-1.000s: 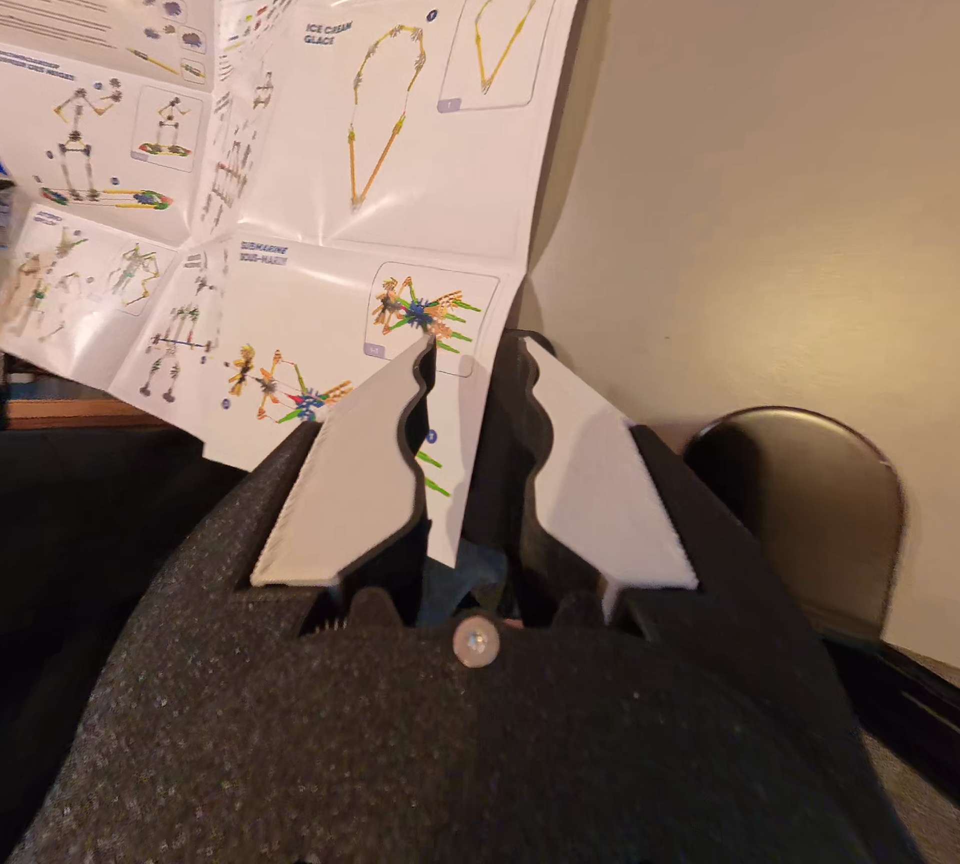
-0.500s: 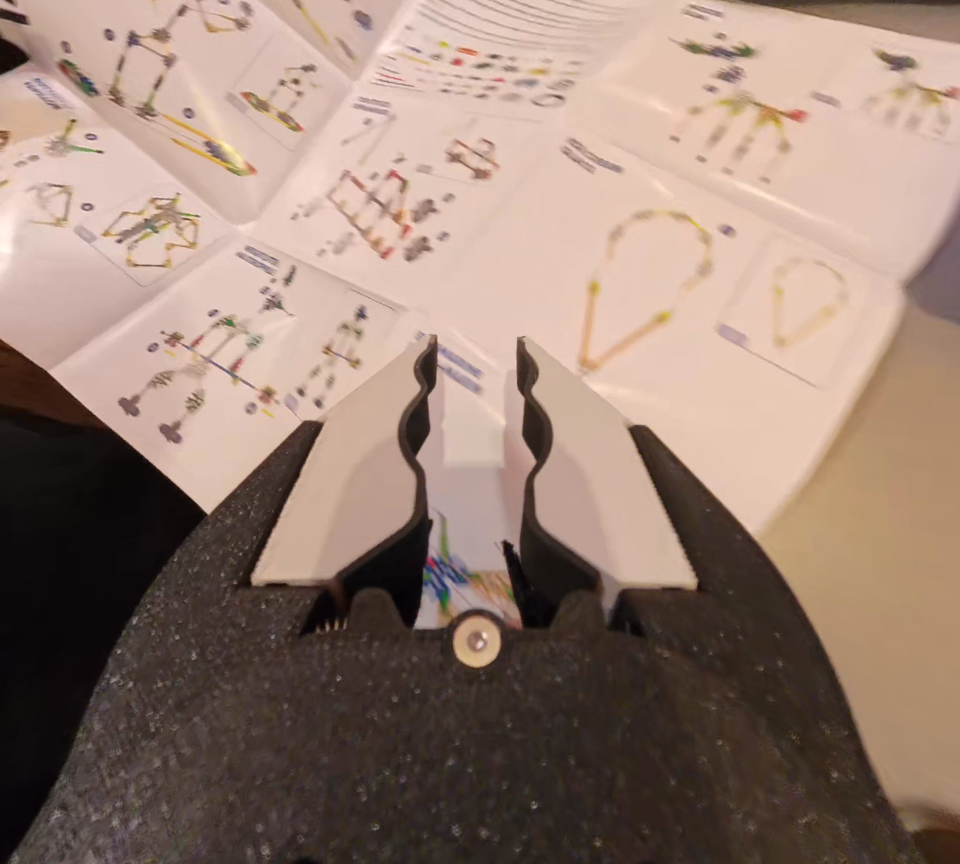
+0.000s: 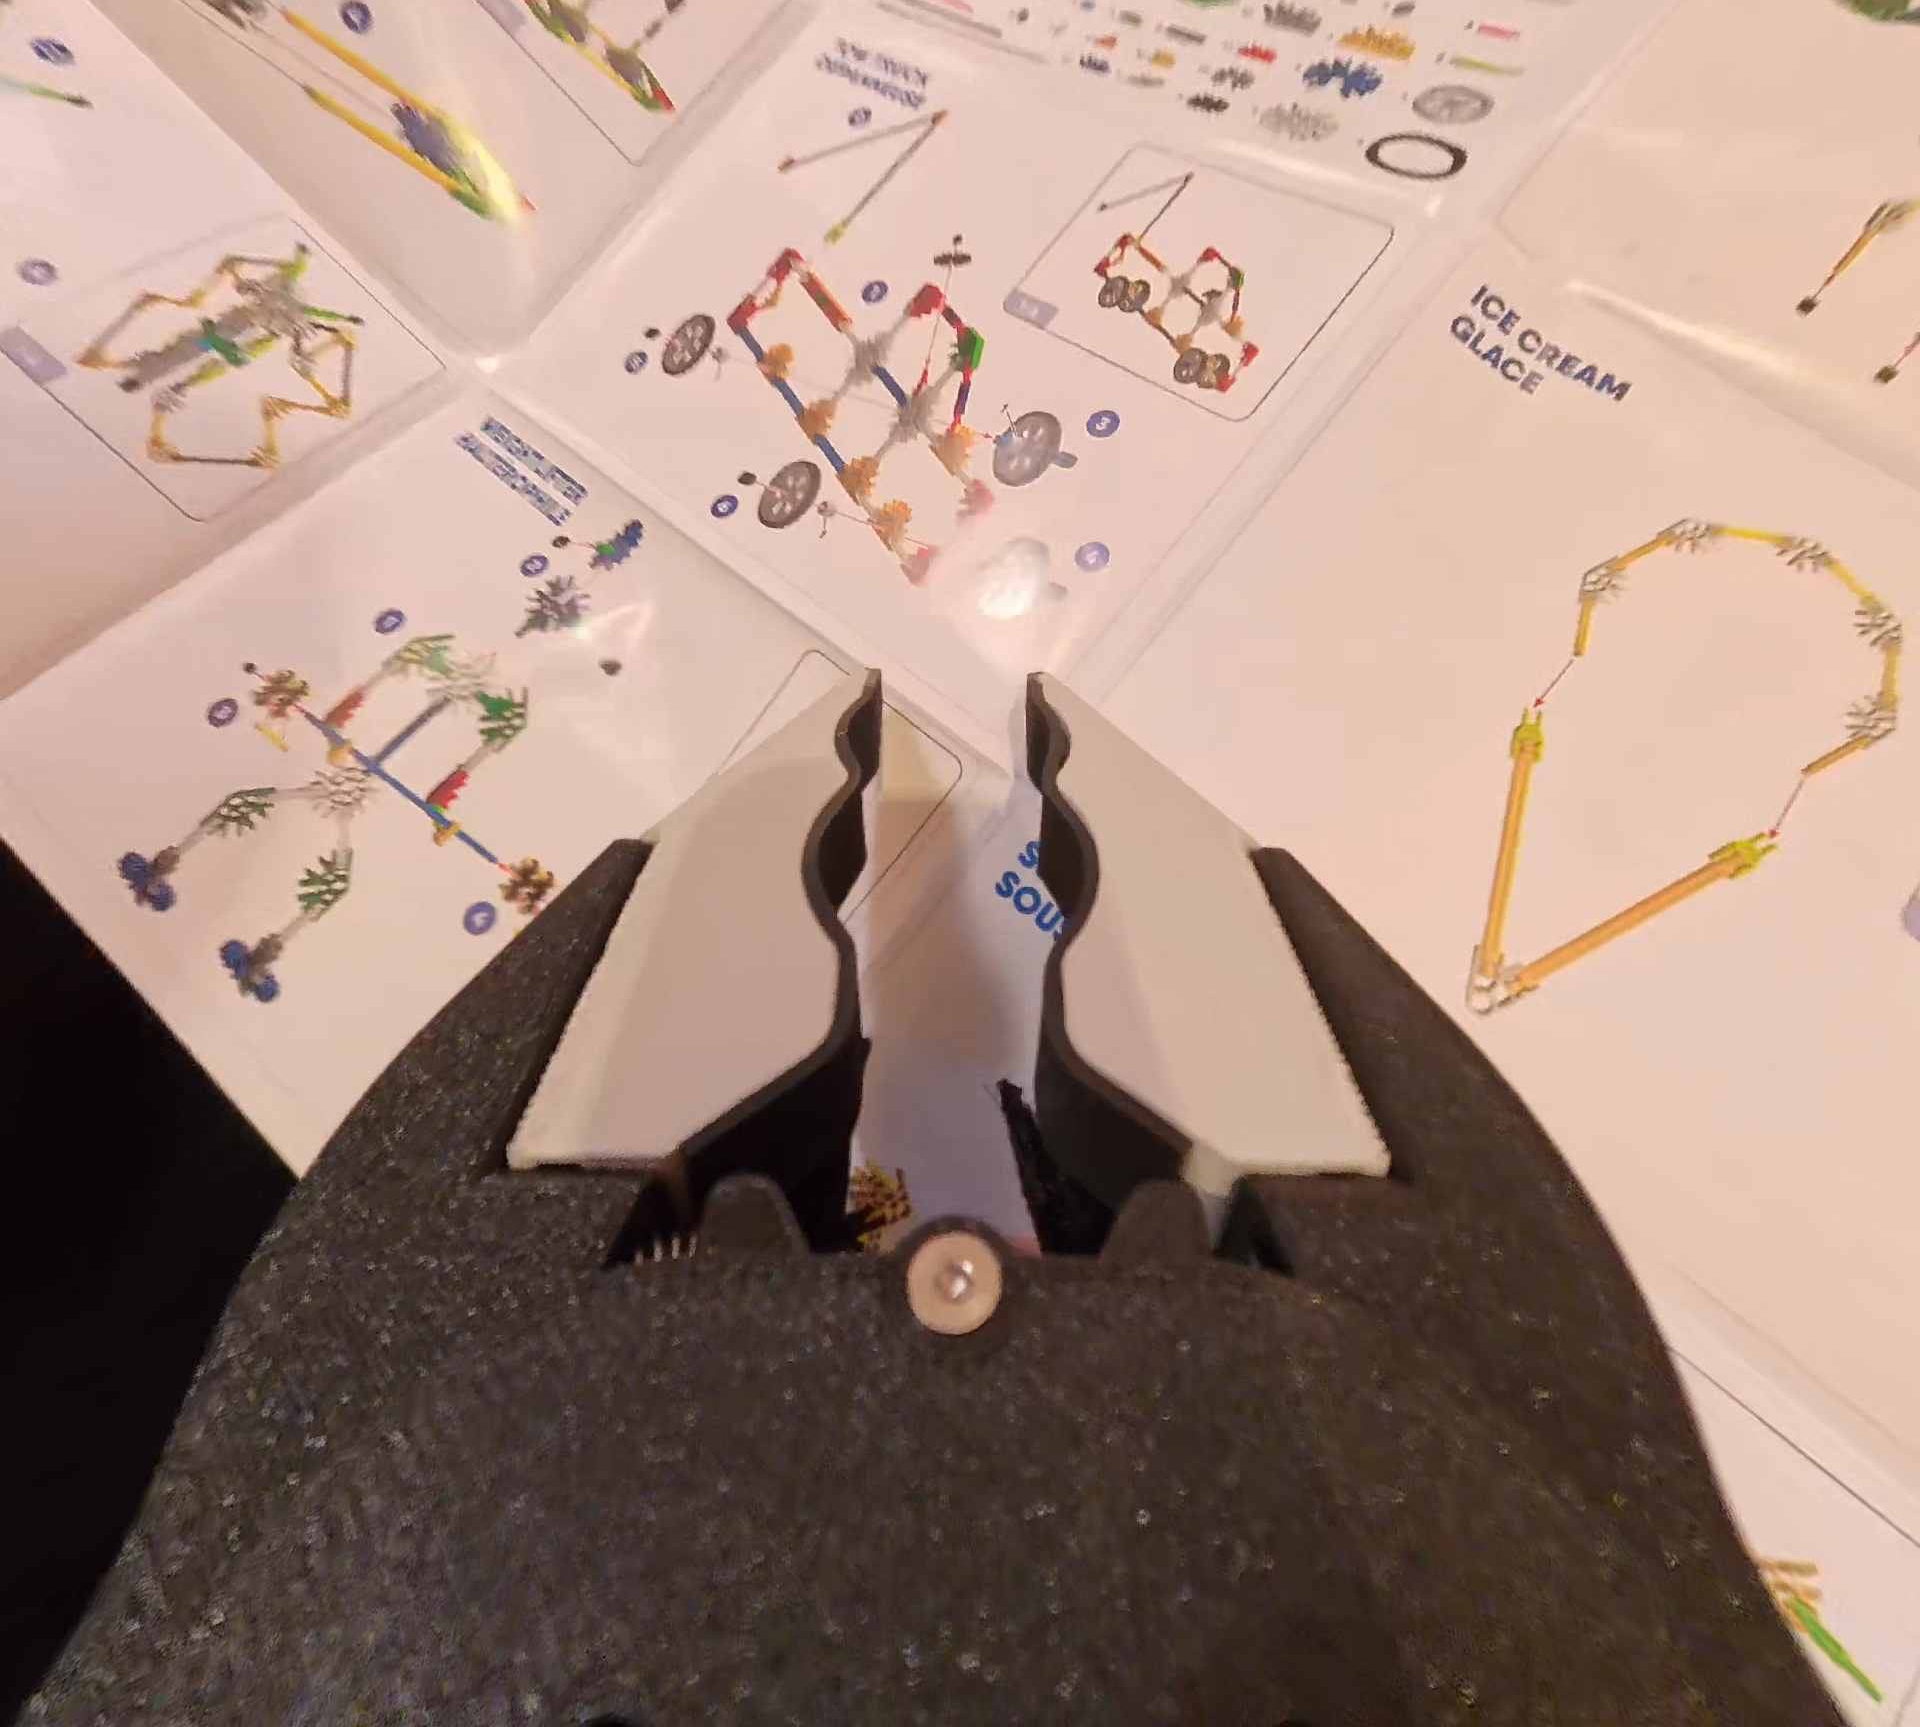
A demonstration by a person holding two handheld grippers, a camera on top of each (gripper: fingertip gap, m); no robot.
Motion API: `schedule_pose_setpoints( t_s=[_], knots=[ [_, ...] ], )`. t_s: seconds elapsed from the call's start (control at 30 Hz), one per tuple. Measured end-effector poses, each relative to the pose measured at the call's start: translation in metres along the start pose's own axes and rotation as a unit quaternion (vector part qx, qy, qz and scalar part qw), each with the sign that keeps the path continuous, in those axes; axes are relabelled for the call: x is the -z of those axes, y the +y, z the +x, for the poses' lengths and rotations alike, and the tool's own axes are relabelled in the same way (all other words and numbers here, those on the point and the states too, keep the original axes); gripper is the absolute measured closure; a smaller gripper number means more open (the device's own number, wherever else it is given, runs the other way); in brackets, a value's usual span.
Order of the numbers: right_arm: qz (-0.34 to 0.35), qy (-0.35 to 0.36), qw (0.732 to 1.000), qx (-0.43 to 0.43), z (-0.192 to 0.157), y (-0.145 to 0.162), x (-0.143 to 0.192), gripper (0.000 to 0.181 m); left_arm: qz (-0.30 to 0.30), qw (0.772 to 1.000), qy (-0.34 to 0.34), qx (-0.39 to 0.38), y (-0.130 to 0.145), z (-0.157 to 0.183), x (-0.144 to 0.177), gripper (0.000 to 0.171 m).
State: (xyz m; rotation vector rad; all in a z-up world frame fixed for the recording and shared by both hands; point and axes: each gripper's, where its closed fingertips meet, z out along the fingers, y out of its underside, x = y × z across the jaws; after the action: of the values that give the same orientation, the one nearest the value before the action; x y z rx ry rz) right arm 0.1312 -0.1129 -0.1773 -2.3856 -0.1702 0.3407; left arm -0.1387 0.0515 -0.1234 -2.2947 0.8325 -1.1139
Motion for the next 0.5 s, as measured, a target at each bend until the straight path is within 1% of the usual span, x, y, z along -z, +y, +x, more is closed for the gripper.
schedule_pose_setpoints(
  t_s=[0.07, 0.23, 0.5],
  knots=[
    [-0.02, -0.007, 1.0, -0.01, 0.001, 0.011, -0.004, 0.158, -0.001, 1.0, 0.0, 0.003, 0.002, 0.0, -0.001, 0.165],
    [-0.043, -0.016, 0.999, -0.01, 0.001, 0.019, -0.005, 0.159, -0.004, 1.0, 0.002, 0.003, 0.004, 0.001, -0.003, 0.168],
    [-0.042, -0.021, 0.999, -0.009, 0.0, 0.019, -0.004, 0.158, -0.006, 1.0, 0.005, 0.008, 0.007, 0.001, -0.003, 0.166]
  ],
)
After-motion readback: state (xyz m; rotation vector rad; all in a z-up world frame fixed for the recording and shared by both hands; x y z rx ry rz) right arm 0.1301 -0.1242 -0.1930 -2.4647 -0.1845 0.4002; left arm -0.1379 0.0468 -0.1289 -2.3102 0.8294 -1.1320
